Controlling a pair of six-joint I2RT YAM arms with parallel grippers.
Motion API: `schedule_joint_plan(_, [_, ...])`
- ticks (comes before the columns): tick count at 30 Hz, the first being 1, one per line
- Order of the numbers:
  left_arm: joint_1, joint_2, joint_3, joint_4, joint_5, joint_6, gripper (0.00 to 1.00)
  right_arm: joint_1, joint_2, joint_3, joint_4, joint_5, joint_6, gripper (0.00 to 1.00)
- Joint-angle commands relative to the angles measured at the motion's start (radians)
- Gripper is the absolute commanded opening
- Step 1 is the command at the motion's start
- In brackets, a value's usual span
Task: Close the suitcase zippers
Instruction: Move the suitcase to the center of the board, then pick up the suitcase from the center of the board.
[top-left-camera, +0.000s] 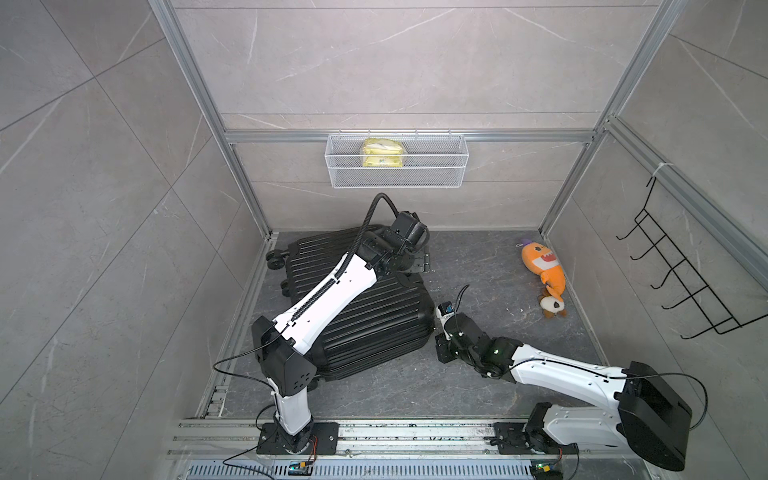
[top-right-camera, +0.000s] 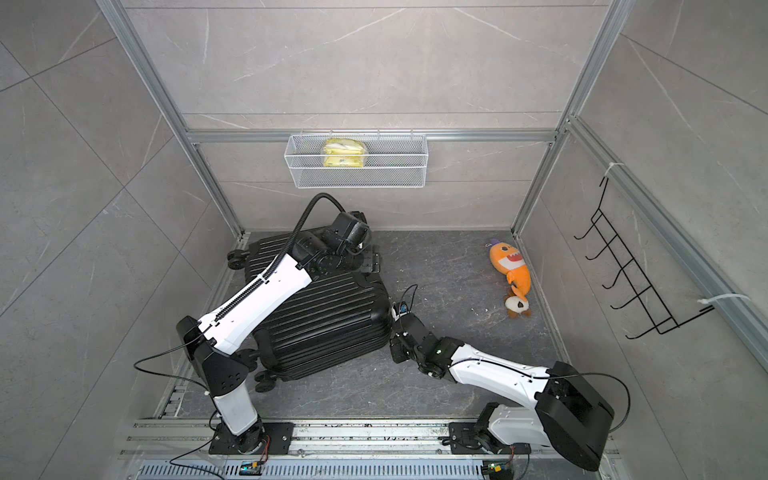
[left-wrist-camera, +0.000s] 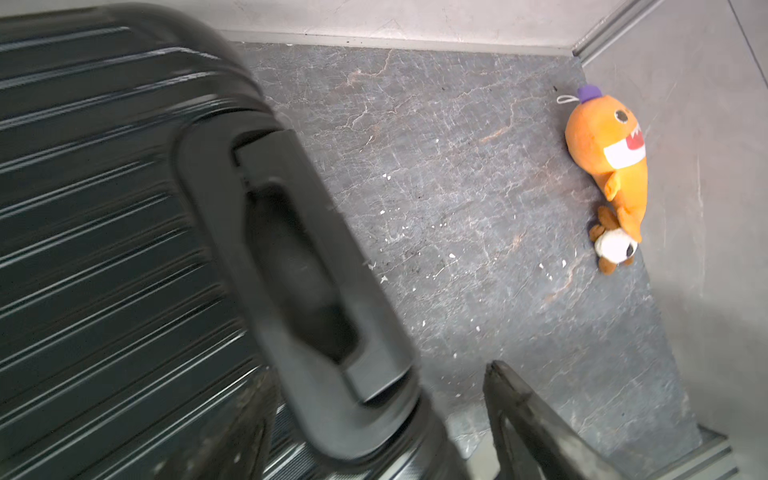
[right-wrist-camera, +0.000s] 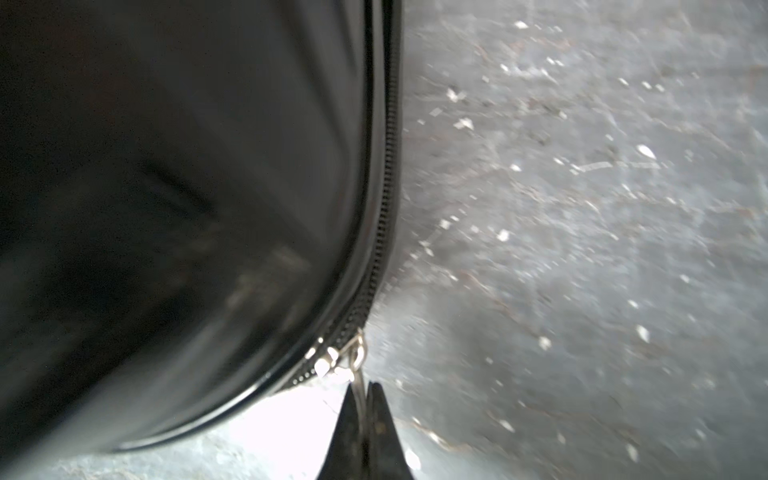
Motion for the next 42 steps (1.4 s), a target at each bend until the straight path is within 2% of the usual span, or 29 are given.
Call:
schedule_joint_plan(1, [0.002,0.032,0.058,-0.063,-0.098,-0.084,0.8,0.026,0.016,0.063,0.099,0.087,-0.017,0.0])
schedule_joint_plan(8, [0.007,0.156,0.179,-0.215,-0.323,-0.22,0.78,0.038,0.033,0.069,0.102,0.089,-0.018,0.0])
schedule_joint_plan(12, [0.01,0.224,0.239,-0.215,-0.276,-0.191,0.77,0.04,0.032,0.071,0.097,0.09,-0.019,0.0])
schedule_joint_plan(15, [0.017,0.25,0.243,-0.181,-0.234,-0.179,0.72,0.041,0.031,0.073,0.095,0.087,-0.02,0.0])
schedule_joint_plan(19, [0.039,0.285,0.241,-0.188,-0.235,-0.208,0.68,0.044,0.021,0.073,0.091,0.09,-0.02,0.0])
schedule_joint_plan(25, [0.058,0.363,0.271,-0.194,-0.211,-0.183,0.65,0.046,0.016,0.071,0.089,0.096,-0.024,0.0])
schedule_joint_plan(28, [0.059,0.391,0.278,-0.188,-0.199,-0.154,0.59,0.046,0.014,0.063,0.091,0.102,-0.025,0.0])
schedule_joint_plan(32, [0.059,0.42,0.285,-0.184,-0.19,-0.098,0.44,0.046,0.006,0.054,0.091,0.112,-0.031,0.0])
schedule_joint_plan(37, [0.059,0.437,0.297,-0.177,-0.171,-0.024,0.2,0.05,-0.012,0.045,0.087,0.122,-0.037,0.0])
schedule_joint_plan(42, [0.056,0.42,0.304,-0.141,-0.096,0.127,0.18,0.053,-0.025,0.024,0.089,0.149,-0.039,0.0])
